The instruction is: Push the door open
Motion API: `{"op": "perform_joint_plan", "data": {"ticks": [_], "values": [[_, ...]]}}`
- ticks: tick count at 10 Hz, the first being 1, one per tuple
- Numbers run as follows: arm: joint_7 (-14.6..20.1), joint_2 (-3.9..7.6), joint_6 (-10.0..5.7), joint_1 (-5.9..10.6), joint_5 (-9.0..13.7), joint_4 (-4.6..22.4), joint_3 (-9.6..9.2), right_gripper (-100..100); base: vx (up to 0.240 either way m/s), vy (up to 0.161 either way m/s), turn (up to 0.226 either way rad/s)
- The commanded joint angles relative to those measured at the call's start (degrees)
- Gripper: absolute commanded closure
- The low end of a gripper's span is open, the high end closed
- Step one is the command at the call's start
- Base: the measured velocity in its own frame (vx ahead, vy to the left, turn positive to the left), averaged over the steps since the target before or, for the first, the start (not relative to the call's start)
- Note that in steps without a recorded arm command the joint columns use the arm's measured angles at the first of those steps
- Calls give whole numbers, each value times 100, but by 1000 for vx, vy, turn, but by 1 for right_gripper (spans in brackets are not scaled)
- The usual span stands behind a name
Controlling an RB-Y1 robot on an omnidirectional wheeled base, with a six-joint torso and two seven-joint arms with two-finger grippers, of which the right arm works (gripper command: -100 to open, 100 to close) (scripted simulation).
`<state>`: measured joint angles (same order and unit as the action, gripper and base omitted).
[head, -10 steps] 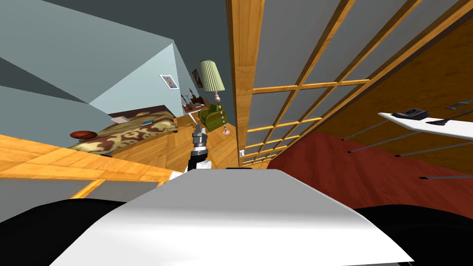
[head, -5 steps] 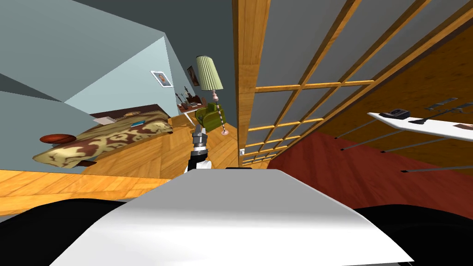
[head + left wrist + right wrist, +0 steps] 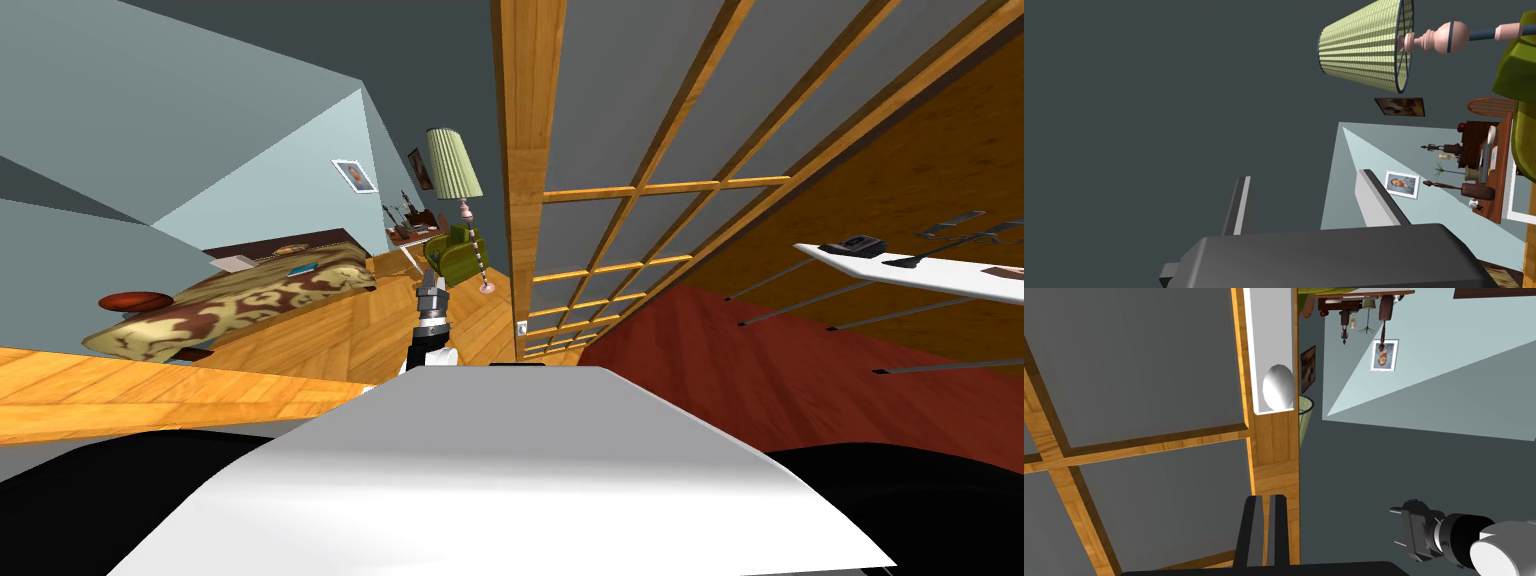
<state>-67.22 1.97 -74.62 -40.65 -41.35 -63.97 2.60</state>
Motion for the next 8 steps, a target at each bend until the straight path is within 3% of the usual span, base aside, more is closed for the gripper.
{"op": "perform_joint_plan", "data": {"ticks": [1,8], "values": [[-160,86,162,124,200,37,-99,-100,-25,-112,22],[-697,277,761,604,977,131,-479,-100,-17,-80,11]]}}
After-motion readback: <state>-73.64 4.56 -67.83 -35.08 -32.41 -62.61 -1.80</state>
